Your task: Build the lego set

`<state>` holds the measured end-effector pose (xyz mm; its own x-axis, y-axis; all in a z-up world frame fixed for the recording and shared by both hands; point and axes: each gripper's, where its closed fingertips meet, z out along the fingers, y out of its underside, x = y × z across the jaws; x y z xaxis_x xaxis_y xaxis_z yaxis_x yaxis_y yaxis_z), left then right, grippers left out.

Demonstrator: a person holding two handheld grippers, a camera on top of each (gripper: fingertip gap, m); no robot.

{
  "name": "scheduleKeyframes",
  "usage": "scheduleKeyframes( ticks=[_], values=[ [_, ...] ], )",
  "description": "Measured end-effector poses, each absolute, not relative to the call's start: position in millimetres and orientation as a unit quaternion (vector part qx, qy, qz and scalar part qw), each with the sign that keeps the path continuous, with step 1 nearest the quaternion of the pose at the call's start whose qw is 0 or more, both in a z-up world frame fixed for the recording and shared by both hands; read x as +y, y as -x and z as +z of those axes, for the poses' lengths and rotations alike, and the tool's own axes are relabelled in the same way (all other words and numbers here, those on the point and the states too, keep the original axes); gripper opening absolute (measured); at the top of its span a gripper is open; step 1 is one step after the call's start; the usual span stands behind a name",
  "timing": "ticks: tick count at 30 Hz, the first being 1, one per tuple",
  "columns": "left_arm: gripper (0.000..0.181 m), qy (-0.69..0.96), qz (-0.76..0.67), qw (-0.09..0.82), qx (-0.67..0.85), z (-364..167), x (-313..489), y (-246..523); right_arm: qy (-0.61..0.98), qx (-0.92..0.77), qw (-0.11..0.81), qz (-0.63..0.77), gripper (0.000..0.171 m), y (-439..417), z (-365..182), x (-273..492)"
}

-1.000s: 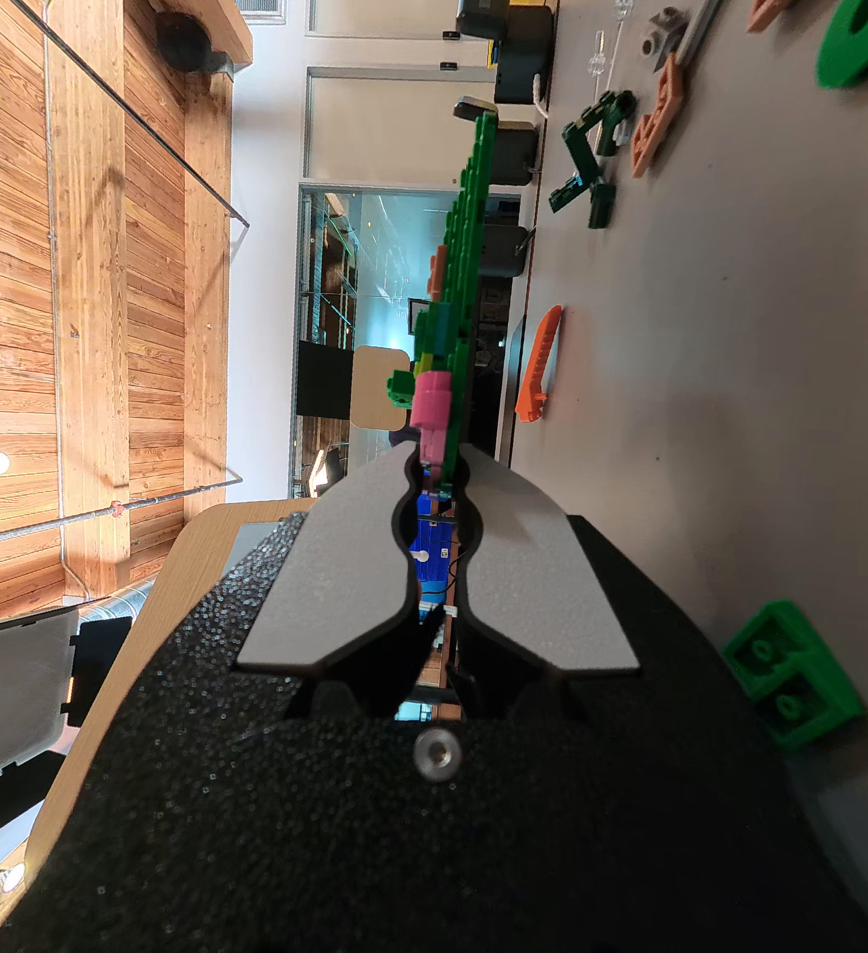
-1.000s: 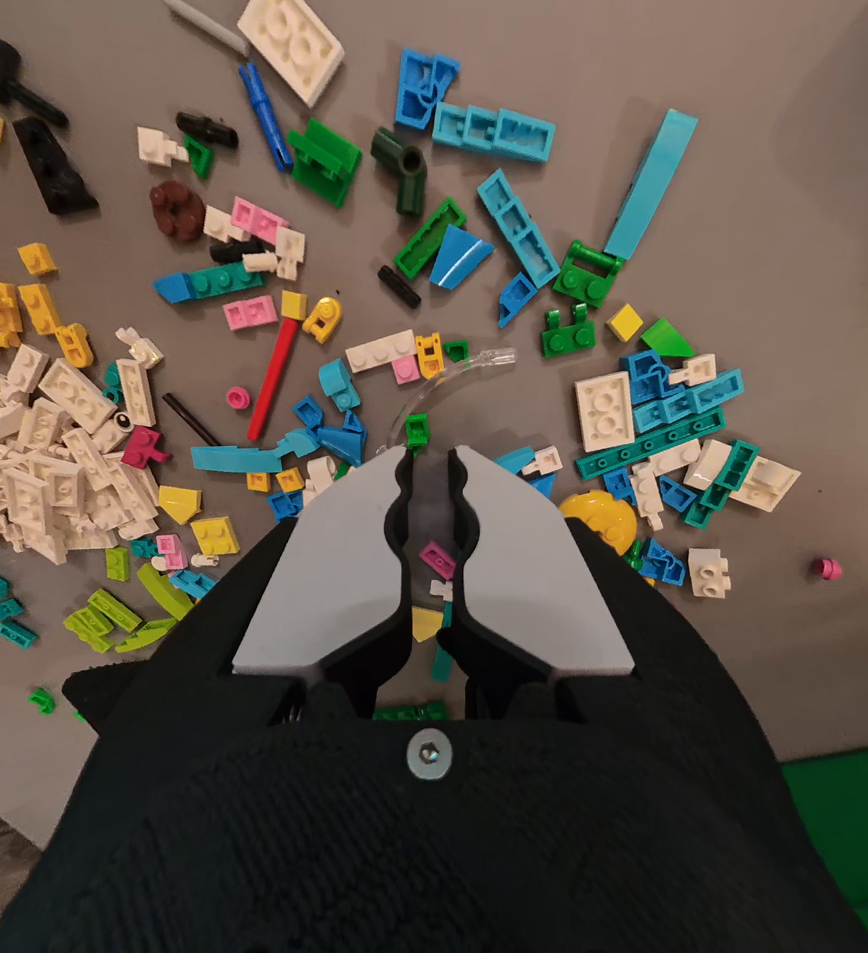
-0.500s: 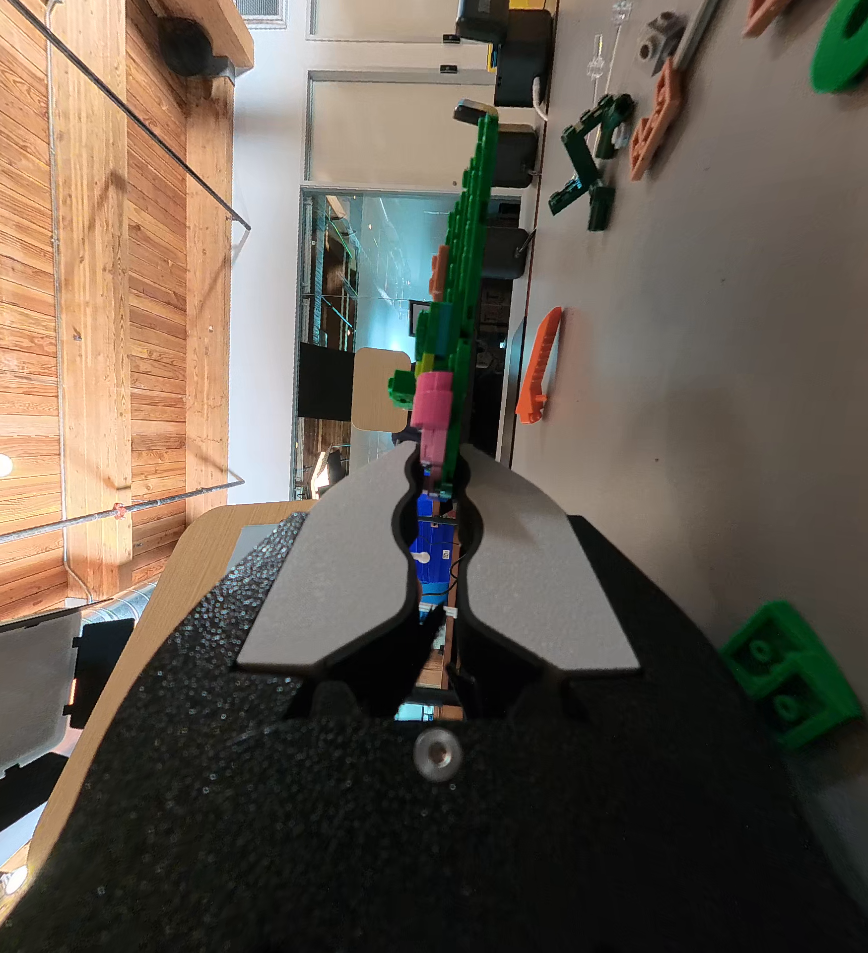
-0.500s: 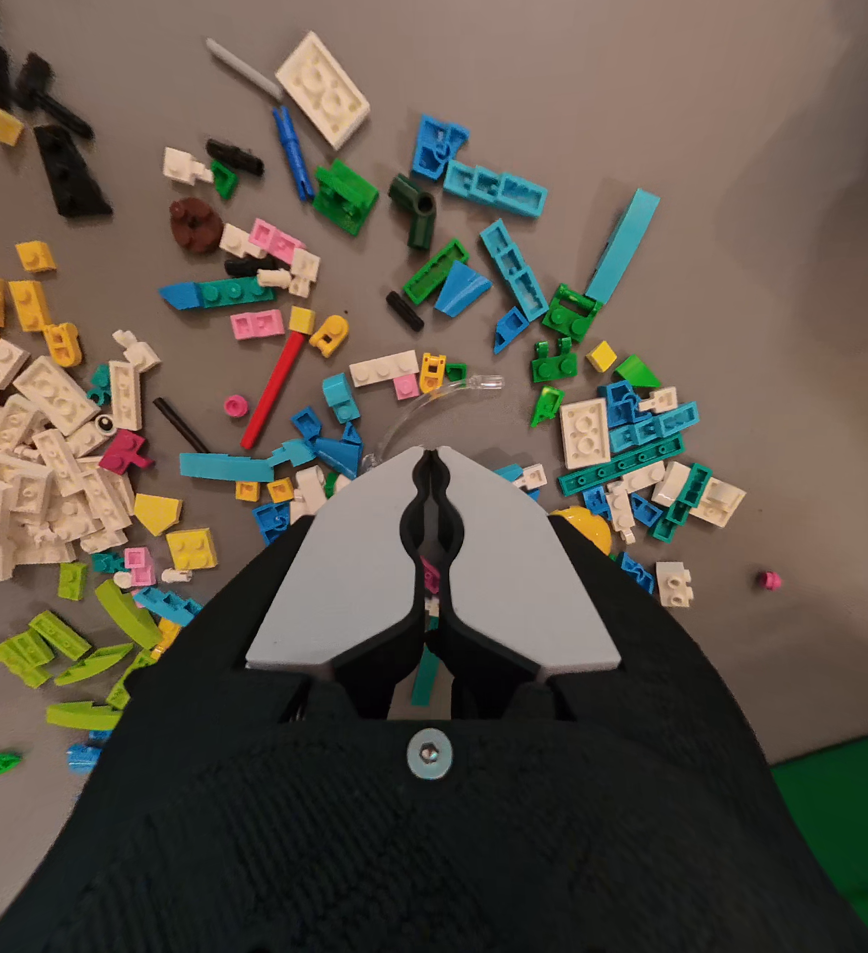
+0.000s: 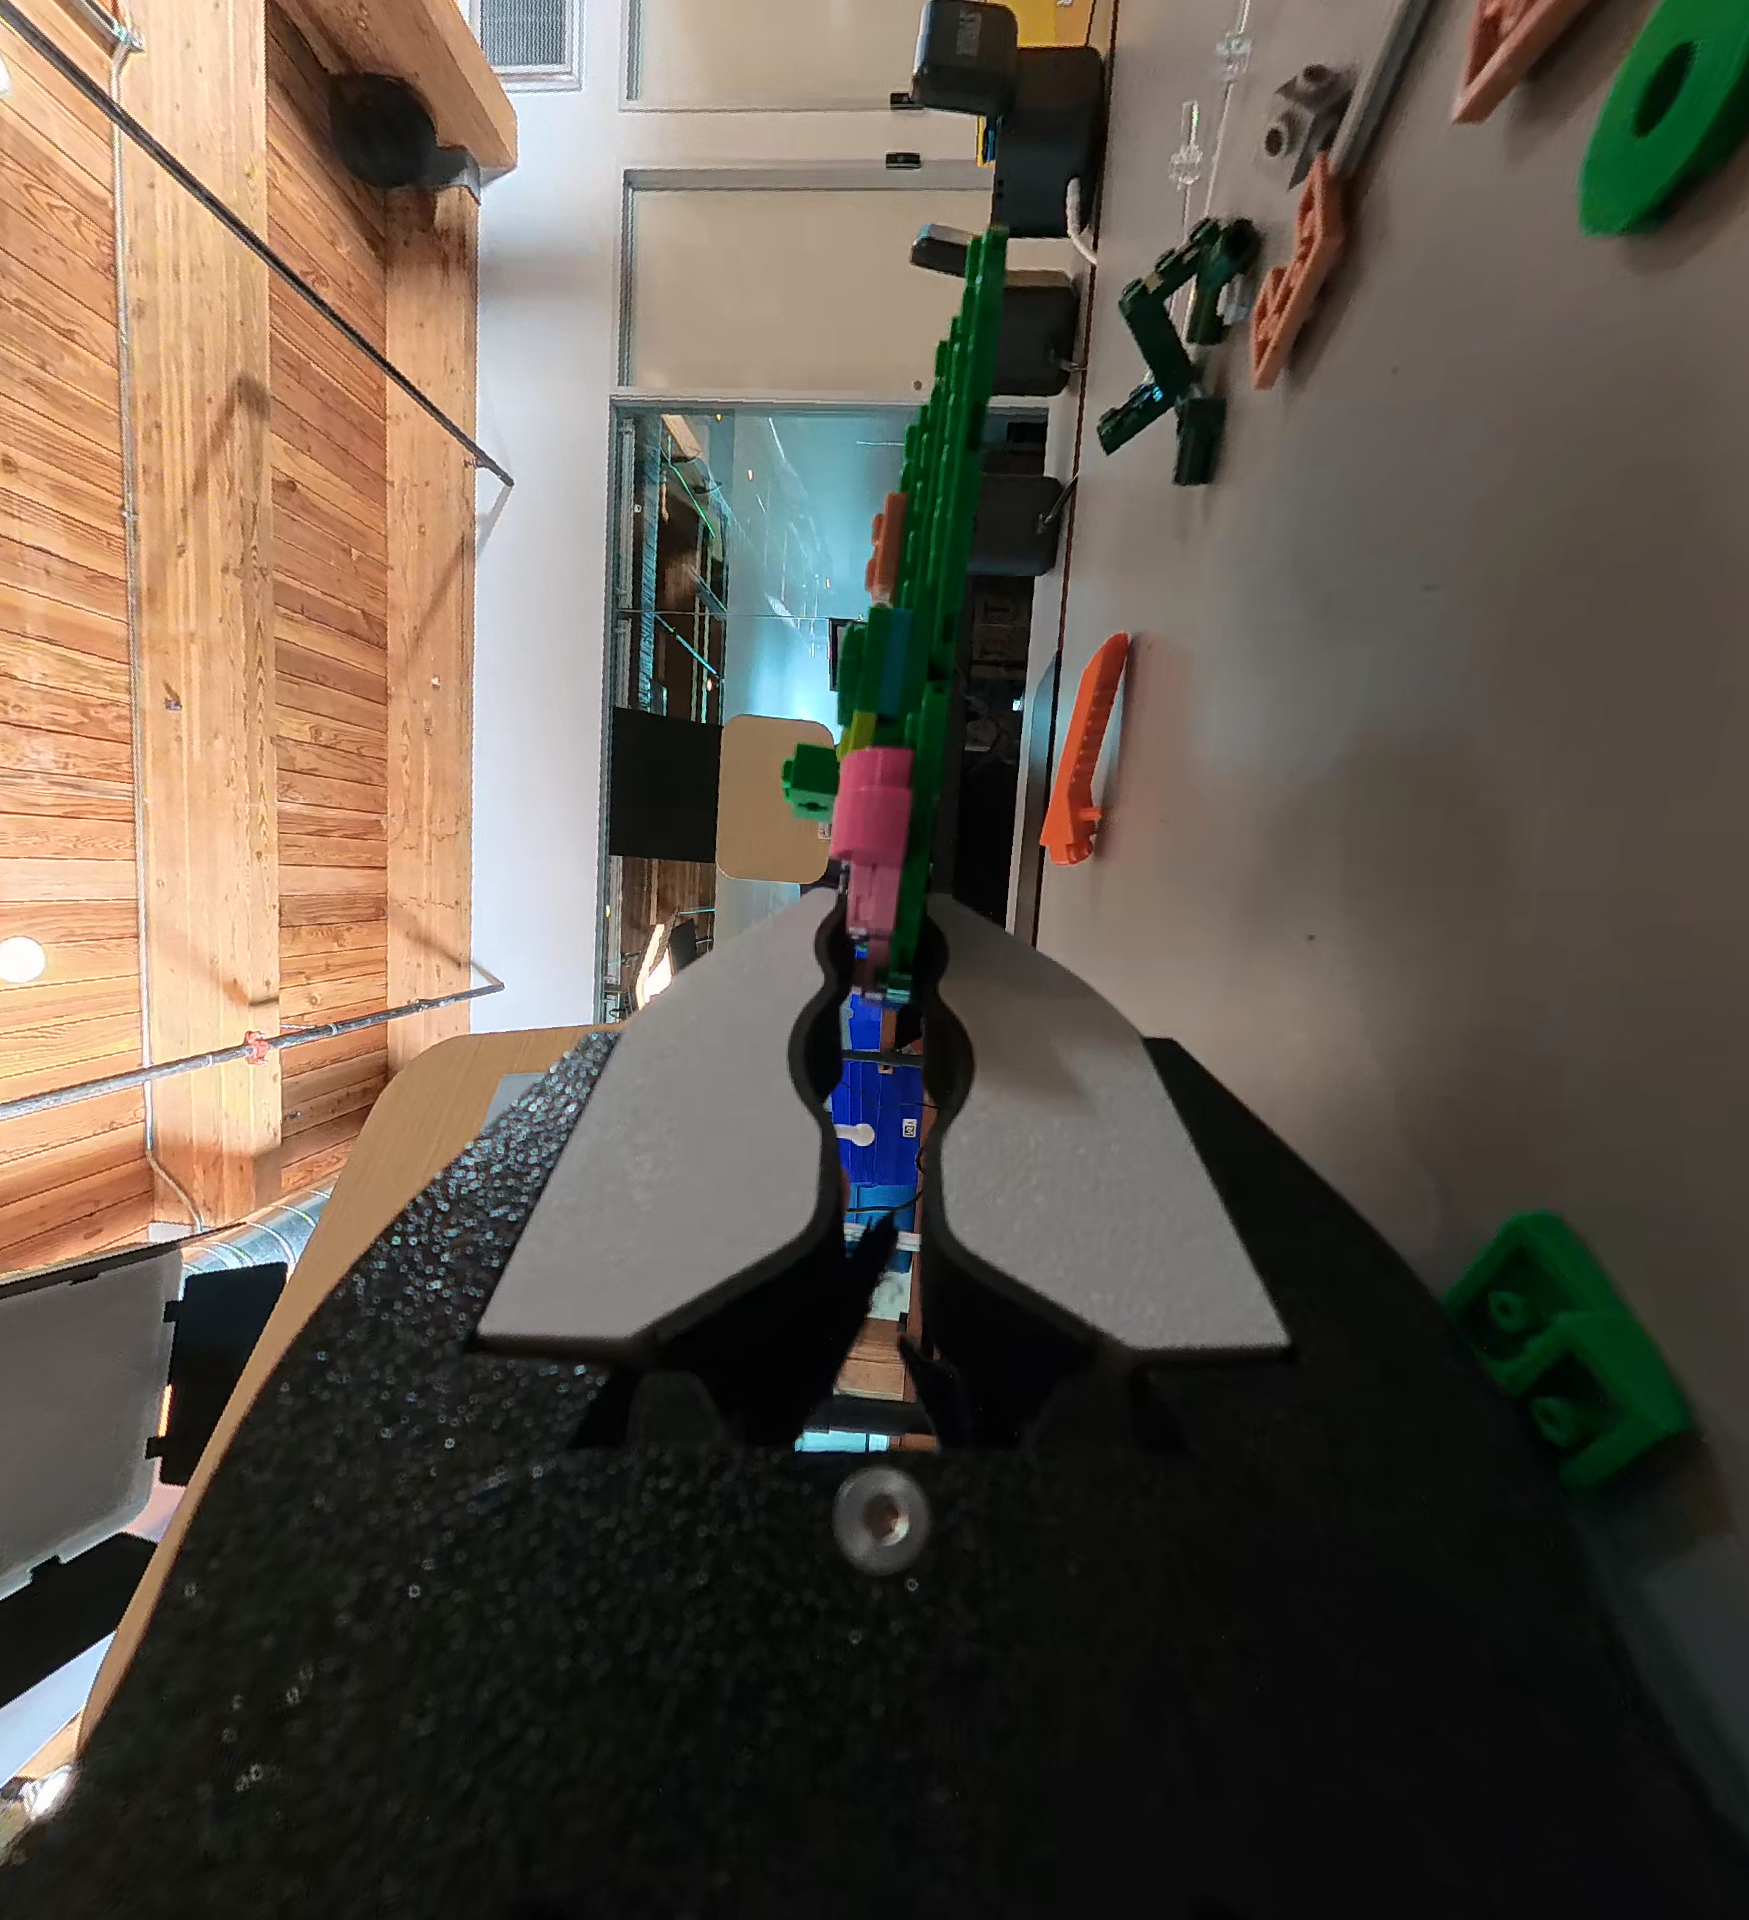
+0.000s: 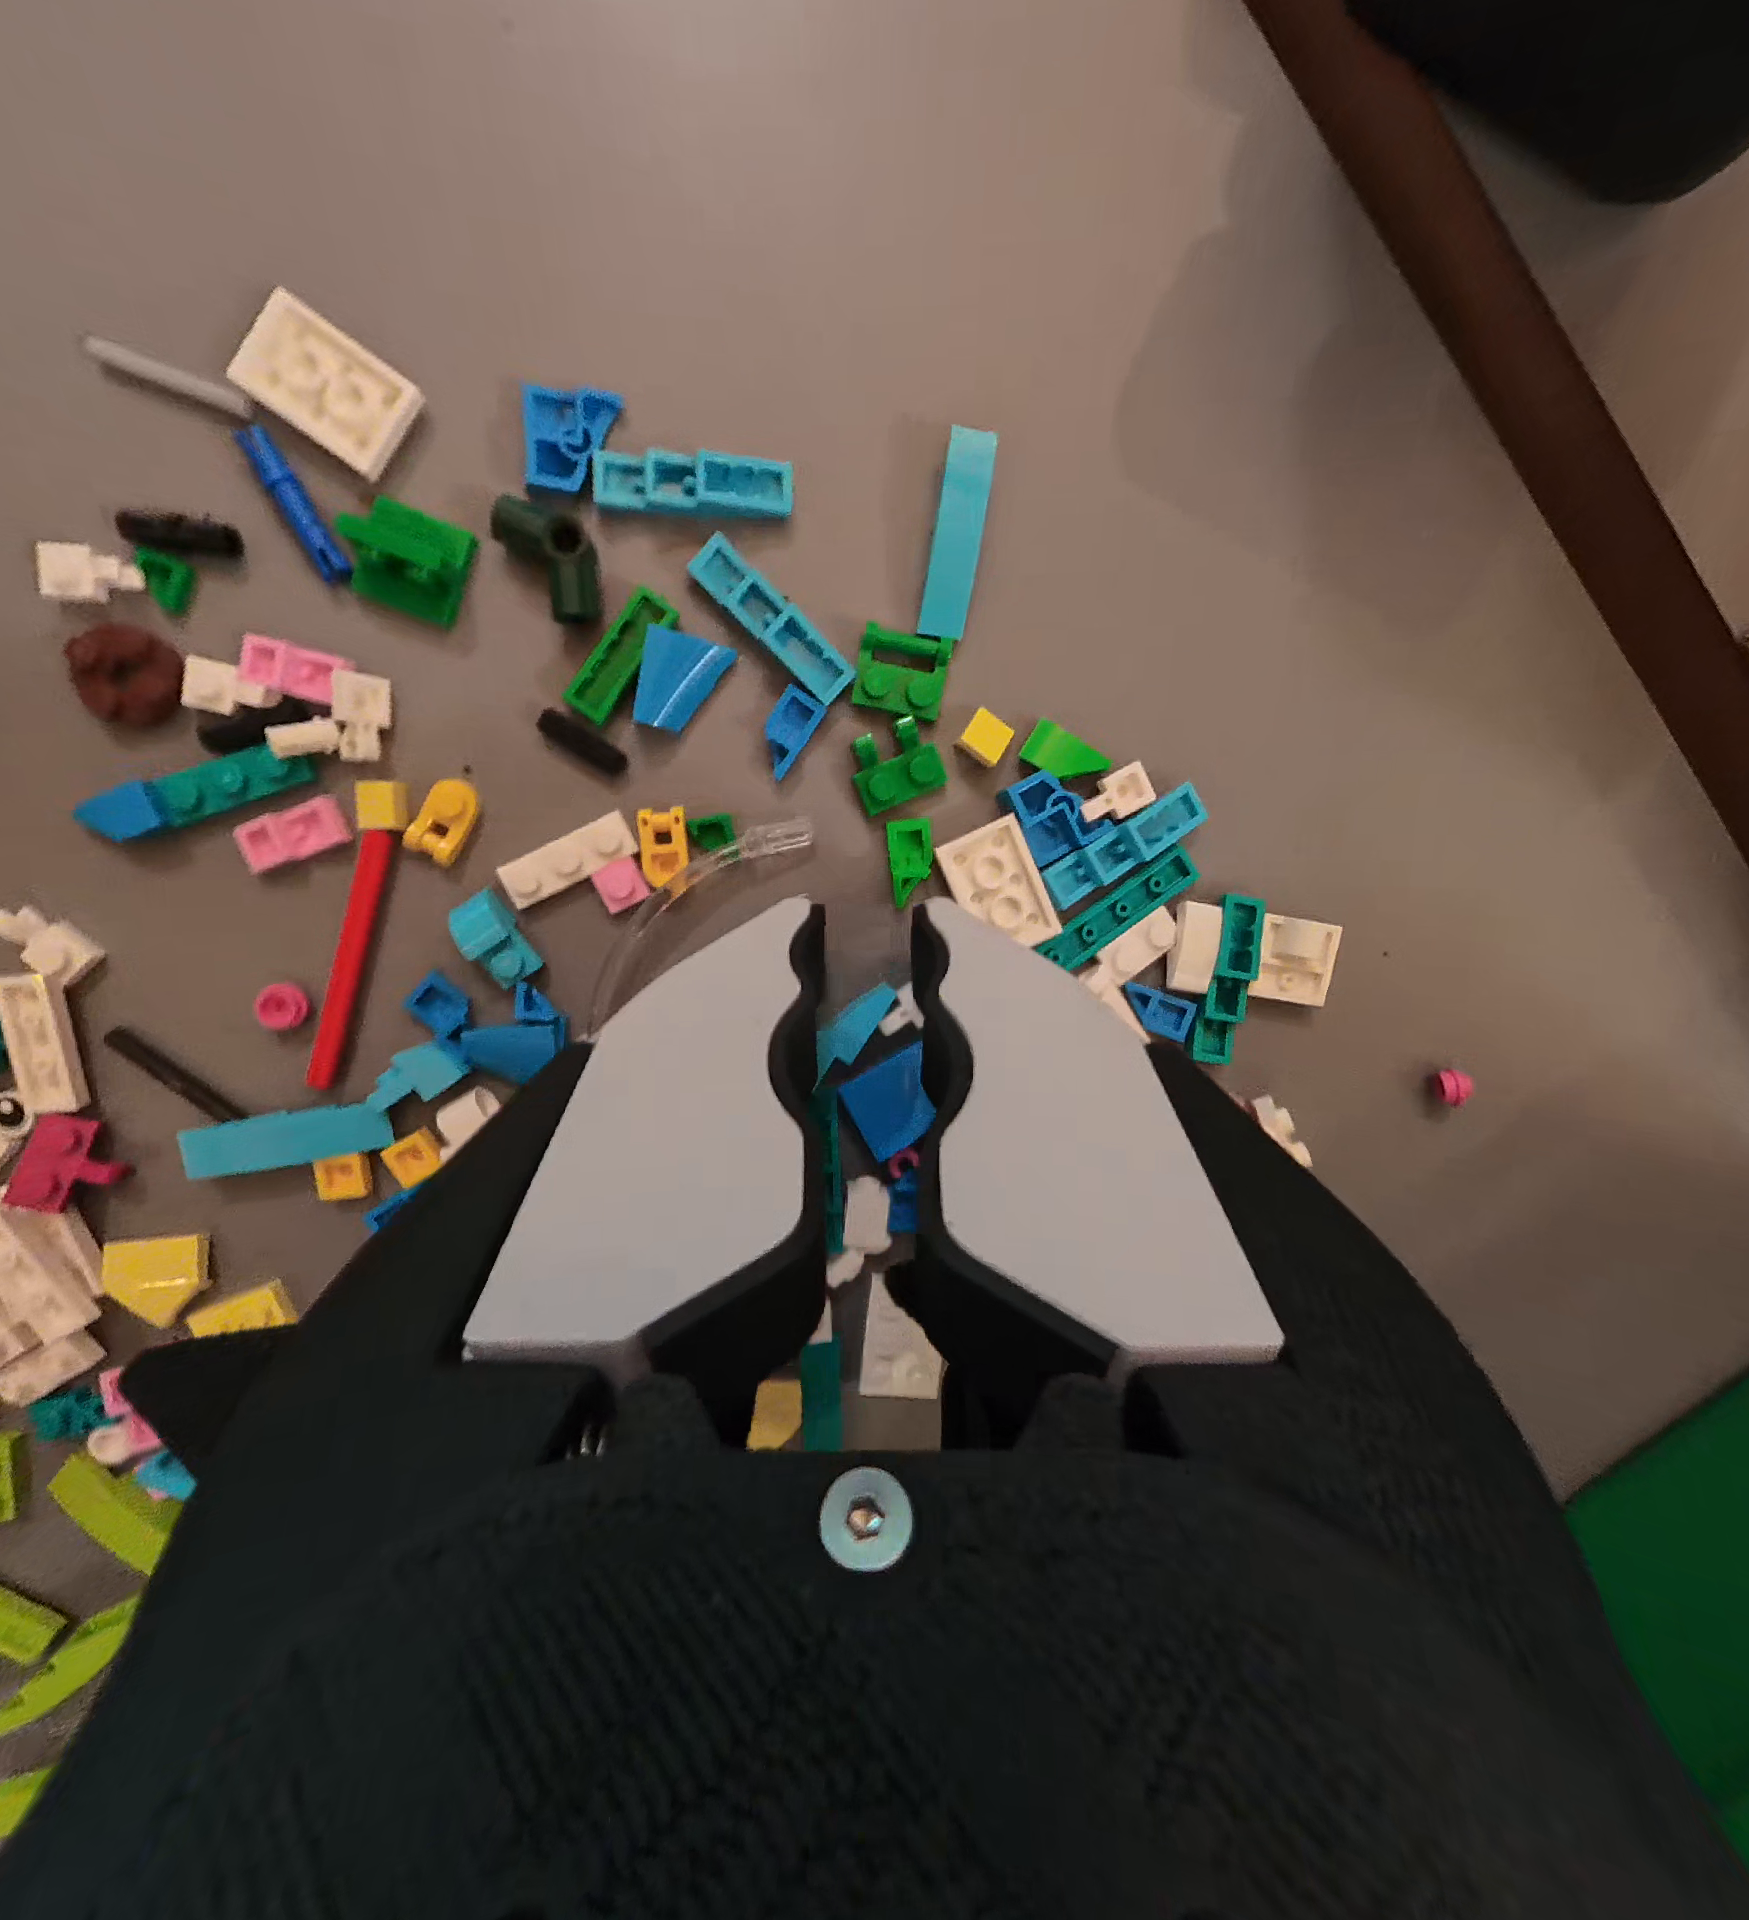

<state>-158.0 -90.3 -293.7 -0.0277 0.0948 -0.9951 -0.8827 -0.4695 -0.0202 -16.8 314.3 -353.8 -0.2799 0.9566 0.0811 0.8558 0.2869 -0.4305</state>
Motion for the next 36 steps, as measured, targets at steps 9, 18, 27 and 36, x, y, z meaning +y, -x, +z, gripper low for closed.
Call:
scheduleKeyframes(
  ticks=[9,18,27,36],
  values=[
    [0.009,0.583,0.630,0.388,0.337,-294.1,-90.5,159.5,0.613,-0.757,0.133,0.180,0.015,25.6,-357.7,317.4],
    [0.009,0.580,0.631,0.389,0.339,-293.4,-90.3,158.1,0.555,-0.791,0.188,0.175,0.005,26.4,-342.7,298.8],
    [0.009,0.579,0.636,0.382,0.338,-290.5,-95.4,160.6,0.324,-0.853,0.306,0.274,0.004,51.8,-273.3,112.1],
    [0.009,0.598,0.668,0.338,0.286,-283.8,-138.5,205.6,0.002,-0.896,0.424,0.131,0.004,69.4,-289.1,-54.3]
  ],
)
